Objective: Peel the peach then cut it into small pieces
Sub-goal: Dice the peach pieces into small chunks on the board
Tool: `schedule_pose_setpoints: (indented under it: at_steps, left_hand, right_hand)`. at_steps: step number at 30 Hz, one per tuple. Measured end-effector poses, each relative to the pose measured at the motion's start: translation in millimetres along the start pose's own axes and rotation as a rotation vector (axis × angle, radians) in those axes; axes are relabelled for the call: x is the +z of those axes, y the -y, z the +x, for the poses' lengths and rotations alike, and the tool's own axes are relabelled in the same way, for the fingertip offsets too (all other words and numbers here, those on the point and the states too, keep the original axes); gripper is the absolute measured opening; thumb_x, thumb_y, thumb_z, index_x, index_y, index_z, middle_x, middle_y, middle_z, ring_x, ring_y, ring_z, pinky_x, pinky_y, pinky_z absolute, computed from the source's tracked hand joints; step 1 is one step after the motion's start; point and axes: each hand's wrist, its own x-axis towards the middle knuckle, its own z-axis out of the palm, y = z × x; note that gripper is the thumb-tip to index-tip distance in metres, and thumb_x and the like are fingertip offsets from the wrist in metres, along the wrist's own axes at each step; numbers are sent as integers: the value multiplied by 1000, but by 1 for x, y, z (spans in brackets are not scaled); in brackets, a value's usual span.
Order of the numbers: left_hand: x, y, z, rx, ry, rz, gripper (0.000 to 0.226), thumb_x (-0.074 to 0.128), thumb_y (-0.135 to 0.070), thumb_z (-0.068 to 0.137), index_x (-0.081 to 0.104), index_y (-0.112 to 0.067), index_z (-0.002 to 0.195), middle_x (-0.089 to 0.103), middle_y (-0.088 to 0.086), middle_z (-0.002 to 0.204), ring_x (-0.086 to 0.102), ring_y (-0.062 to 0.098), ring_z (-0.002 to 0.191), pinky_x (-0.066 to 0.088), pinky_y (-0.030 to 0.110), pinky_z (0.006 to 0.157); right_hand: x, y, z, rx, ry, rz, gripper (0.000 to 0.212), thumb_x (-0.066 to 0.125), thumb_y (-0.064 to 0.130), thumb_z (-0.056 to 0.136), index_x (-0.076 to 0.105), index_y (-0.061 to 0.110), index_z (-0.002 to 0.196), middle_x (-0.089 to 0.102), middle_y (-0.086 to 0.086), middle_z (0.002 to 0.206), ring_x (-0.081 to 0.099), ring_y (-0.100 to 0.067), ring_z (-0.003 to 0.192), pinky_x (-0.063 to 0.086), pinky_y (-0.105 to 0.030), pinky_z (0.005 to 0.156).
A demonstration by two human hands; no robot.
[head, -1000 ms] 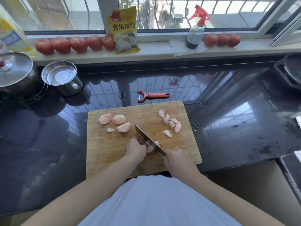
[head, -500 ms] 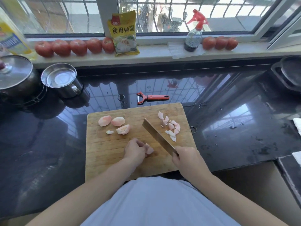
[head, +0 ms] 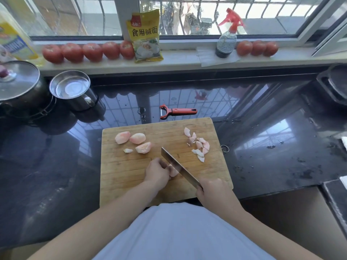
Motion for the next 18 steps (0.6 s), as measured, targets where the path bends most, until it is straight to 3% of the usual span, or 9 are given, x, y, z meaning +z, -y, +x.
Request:
schedule_pose_setpoints:
  at_steps: [5,8,11,18]
  left_hand:
    - [0,-2,-1,-2,-4,18,8,70,-26,91,62,-24,90,72,4,98,71,25,93,58,39,80]
    - [-1,-3,-4,-4,-11,23,8,69,-25,92,62,-24,89,72,3,97,70,23,90,57,39,77]
    - [-2,-6,-7,-5,-16,24,5,65,-20,92,62,-21,89,72,4,94,71,22,87,58,39,78]
    - [-5,-7,-11,43,-18,26,4,71,-23,90,67,-23,91,74,0,92,70,24,90,60,44,87]
  right_hand:
    - [-1,1,-1,-6,19,-3,19,45,18,97,45,17,78,48,-1,67,61,-32,73,46,-39,60]
    - [-1,-6,-5,19,59,-20,15,45,17,97,43,21,82,48,-1,68,57,-29,71,40,-34,52]
    - [3,-7,-4,21,81,-32,15,44,17,98,44,21,83,54,-4,75,61,-29,75,36,-30,54]
    - [15,17,30,22,13,-21,18,45,18,101,60,17,91,66,-7,85,63,-28,76,47,-34,61]
